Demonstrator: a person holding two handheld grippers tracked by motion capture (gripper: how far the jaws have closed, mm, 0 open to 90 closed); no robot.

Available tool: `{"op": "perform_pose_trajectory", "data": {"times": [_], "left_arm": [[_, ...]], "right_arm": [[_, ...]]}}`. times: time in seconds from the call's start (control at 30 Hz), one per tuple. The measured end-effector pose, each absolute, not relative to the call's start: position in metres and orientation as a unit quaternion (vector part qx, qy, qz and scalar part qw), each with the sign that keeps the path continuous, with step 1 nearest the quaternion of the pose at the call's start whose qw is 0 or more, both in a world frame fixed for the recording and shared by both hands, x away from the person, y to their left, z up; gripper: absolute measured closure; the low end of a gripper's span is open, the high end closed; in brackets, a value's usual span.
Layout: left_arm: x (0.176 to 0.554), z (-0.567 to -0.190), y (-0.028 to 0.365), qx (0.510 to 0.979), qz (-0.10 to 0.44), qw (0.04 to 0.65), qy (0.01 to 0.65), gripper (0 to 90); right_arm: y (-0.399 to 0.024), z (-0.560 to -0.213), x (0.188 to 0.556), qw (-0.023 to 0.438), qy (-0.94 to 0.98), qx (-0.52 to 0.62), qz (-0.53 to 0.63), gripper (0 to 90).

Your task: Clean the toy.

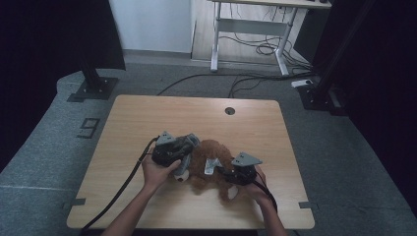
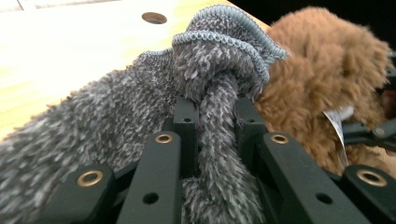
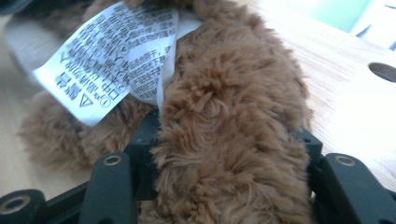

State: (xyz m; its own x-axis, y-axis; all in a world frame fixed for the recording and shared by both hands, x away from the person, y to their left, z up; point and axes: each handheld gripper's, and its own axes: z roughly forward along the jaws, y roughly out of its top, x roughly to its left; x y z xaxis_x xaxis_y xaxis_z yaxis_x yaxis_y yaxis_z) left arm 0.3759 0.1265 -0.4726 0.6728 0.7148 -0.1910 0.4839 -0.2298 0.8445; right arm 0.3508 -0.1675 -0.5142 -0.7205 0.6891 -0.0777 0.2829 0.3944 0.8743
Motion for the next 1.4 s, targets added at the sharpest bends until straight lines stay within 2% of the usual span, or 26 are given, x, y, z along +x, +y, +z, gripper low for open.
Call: {"op": "perform_pose_trajectory", "data": {"times": [0.17,0.27,0.33,0.4,0.47,0.57,0.63,0.7,0.77,0.93,1.07,1.17,1.3,1.4], "left_arm": [[0.37,-0.479,0.127,0.767,0.129,0.491,0.393,76.1],[0.365,-0.482,0.13,0.763,0.129,0.496,0.394,76.2],[0.36,-0.484,0.131,0.762,0.128,0.501,0.391,76.3],[0.352,-0.486,0.131,0.763,0.13,0.503,0.384,76.4],[0.346,-0.487,0.131,0.764,0.132,0.505,0.379,76.4],[0.338,-0.487,0.132,0.765,0.132,0.508,0.373,76.4],[0.335,-0.488,0.134,0.763,0.125,0.513,0.373,76.4],[0.333,-0.488,0.135,0.762,0.124,0.514,0.373,76.3],[0.332,-0.488,0.134,0.762,0.121,0.515,0.374,76.3],[0.334,-0.467,0.13,0.754,0.106,0.534,0.368,76.2],[0.337,-0.433,0.108,0.757,0.107,0.552,0.332,76.1],[0.345,-0.416,0.079,0.768,0.09,0.551,0.312,76.0],[0.353,-0.425,0.034,0.804,0.078,0.509,0.297,75.5],[0.355,-0.445,0.02,0.823,0.082,0.477,0.297,75.3]], "right_arm": [[-0.166,-0.513,0.365,0.22,0.798,0.324,0.457,35.1],[-0.165,-0.509,0.366,0.217,0.794,0.34,0.455,22.7],[-0.171,-0.504,0.362,0.19,0.783,0.353,0.476,18.2],[-0.182,-0.495,0.355,0.169,0.76,0.364,0.511,18.1],[-0.191,-0.485,0.35,0.168,0.737,0.373,0.538,17.7],[-0.194,-0.476,0.349,0.163,0.748,0.374,0.523,16.0],[-0.188,-0.482,0.352,0.145,0.769,0.372,0.499,15.6],[-0.181,-0.494,0.353,0.119,0.786,0.36,0.488,19.3],[-0.176,-0.504,0.35,0.098,0.792,0.356,0.486,30.8],[-0.171,-0.51,0.346,0.122,0.797,0.35,0.477,47.1],[-0.169,-0.512,0.345,0.139,0.793,0.349,0.479,49.5],[-0.167,-0.512,0.343,0.148,0.795,0.342,0.479,49.7],[-0.166,-0.512,0.342,0.155,0.796,0.339,0.476,49.8],[-0.166,-0.512,0.341,0.159,0.797,0.338,0.474,50.7]]}}
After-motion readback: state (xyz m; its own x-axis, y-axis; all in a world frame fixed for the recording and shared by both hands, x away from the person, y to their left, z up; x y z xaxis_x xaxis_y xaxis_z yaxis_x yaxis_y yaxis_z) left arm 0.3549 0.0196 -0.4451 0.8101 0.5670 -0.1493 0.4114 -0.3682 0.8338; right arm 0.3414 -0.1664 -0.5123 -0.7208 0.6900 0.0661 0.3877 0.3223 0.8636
